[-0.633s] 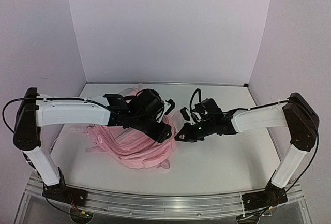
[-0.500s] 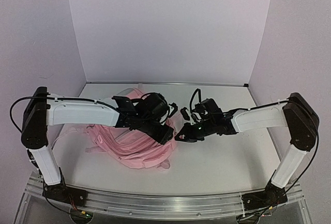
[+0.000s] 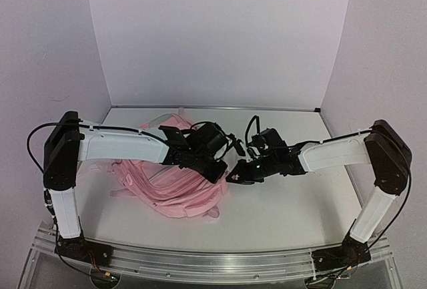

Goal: Pack the student bag
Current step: Zip the student bag at the center of the board.

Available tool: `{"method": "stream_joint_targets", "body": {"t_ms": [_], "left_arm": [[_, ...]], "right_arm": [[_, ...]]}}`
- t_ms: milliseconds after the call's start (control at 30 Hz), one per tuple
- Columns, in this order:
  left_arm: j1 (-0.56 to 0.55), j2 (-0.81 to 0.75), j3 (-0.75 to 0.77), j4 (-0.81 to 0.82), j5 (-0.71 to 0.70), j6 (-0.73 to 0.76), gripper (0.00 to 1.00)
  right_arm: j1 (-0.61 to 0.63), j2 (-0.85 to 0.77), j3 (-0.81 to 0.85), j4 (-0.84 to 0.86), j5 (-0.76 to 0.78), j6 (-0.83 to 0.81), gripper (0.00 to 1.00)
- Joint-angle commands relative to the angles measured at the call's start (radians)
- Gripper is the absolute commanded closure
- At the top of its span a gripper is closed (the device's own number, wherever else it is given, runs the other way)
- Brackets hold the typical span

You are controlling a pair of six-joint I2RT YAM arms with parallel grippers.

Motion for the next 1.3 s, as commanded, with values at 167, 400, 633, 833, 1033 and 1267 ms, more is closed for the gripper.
{"method": "stream_joint_targets", "body": {"t_ms": [167,400,633,833,1033,1267], "left_arm": [[-0.003,-0.002,0.002,0.028,0.079,-0.007,0.99],[-0.003,-0.133,-0.088,0.011,0.115,-0.043,1.0],[-0.003,-0.228,-0.157,-0.102,0.163,-0.057,1.0],[-0.005,-0.337,-0.249,-0.12,0.316,-0.025,1.0],[-0.008,-0.4,-0.287,-0.185,0.413,-0.018,1.0],[-0.011,-0.456,-0.296,-0.253,0.418,-0.013,1.0]], "right_arm": [[-0.001,-0.042,-0.001,0.041,0.08,-0.001,1.0],[-0.002,-0.055,0.019,-0.006,0.204,-0.014,1.0],[-0.023,-0.066,0.067,-0.125,0.242,-0.11,1.0],[-0.023,-0.029,0.152,-0.21,0.191,-0.222,1.0],[-0.025,0.062,0.257,-0.261,0.141,-0.296,1.0],[-0.026,0.184,0.363,-0.263,0.158,-0.292,1.0]]}}
